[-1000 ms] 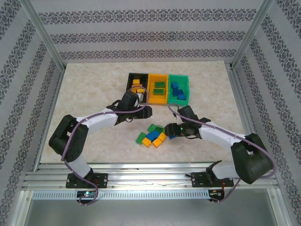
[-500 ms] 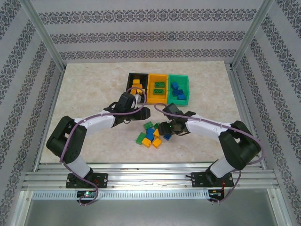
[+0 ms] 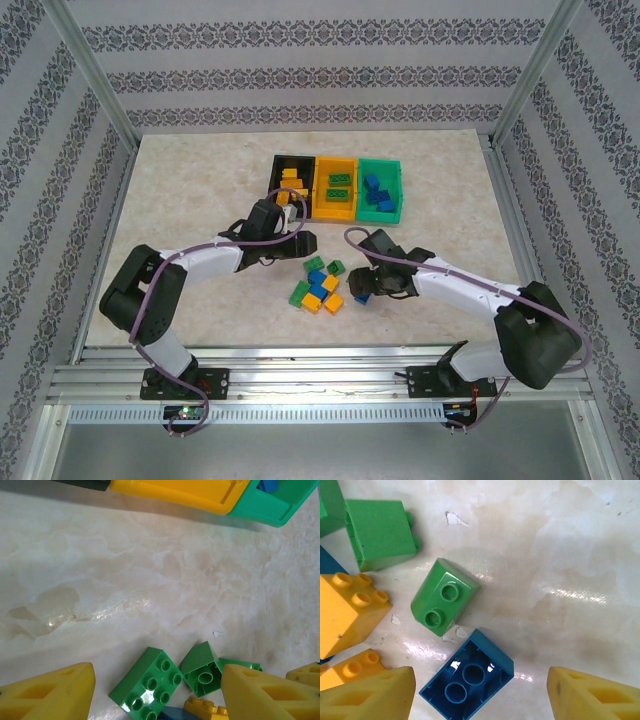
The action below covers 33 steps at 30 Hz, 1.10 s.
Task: Sort the legos into containers by color
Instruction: Pick up the lego from the bottom-center of the table.
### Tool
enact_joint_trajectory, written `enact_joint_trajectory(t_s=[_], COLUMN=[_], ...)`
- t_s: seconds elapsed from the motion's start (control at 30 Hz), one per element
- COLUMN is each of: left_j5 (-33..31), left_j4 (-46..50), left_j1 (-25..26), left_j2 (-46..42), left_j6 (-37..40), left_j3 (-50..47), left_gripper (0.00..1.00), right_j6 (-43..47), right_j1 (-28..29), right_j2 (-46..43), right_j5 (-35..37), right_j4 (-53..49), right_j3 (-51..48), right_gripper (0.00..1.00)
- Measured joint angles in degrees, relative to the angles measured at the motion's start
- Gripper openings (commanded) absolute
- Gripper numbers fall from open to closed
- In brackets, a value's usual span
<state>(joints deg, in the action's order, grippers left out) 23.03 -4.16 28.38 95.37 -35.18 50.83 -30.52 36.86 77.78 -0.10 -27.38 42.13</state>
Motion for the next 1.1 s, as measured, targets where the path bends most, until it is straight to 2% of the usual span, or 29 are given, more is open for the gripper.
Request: enact_joint_trajectory(t_s=[0.13, 0.27, 0.33, 0.43, 0.5, 0.73, 0.87, 0.93, 1.1], left_j5=[1.0, 1.4, 1.3, 1.4, 1.4, 0.9, 0.3, -0.1, -0.6], left_j4=[-1.1, -1.1, -1.1, -1.1, -1.0, -0.6, 0.7, 0.8, 1.4], left_j1=[0.0, 0.0, 0.0, 0.0, 0.0, 0.0, 0.0, 0.0, 0.0], left_j2=[1.0, 1.4, 1.3, 1.3, 1.1, -1.6, -3.0, -4.2, -4.8], left_j6=[-0.5, -0.7, -0.7, -0.8, -0.9, -0.9, -0.9, -0.9, -0.9], left_j3=[0.3, 0.7, 0.6, 0.3, 0.2, -1.7, -2.0, -2.4, -2.4], left_gripper=[0.67, 0.68, 0.68, 0.67, 0.67, 0.68, 0.68, 0.68, 0.68], right_j6=[0.0, 0.0, 0.0, -0.7, -0.8, -0.4, 0.6, 1.1, 2.6], right_j1=[-0.1, 0.1, 0.7, 1.9, 1.9, 1.5, -1.9, -5.2, -14.1], right_j2=[1.1, 6.8, 9.5, 11.4, 12.4, 13.9, 12.7, 11.3, 7.6], right_j5=[-1.0, -2.6, -1.0, 1.7, 2.8, 3.0, -0.5, -2.3, -6.5], right_j4=[0.4, 1.5, 0.5, -1.9, -3.3, -5.2, -3.2, -0.1, 4.5], right_j3=[-0.1, 0.0, 1.3, 3.3, 4.5, 6.5, 6.0, 6.0, 7.3], right_gripper=[0.74, 0.72, 0.66, 0.47, 0.40, 0.33, 0.29, 0.26, 0.25])
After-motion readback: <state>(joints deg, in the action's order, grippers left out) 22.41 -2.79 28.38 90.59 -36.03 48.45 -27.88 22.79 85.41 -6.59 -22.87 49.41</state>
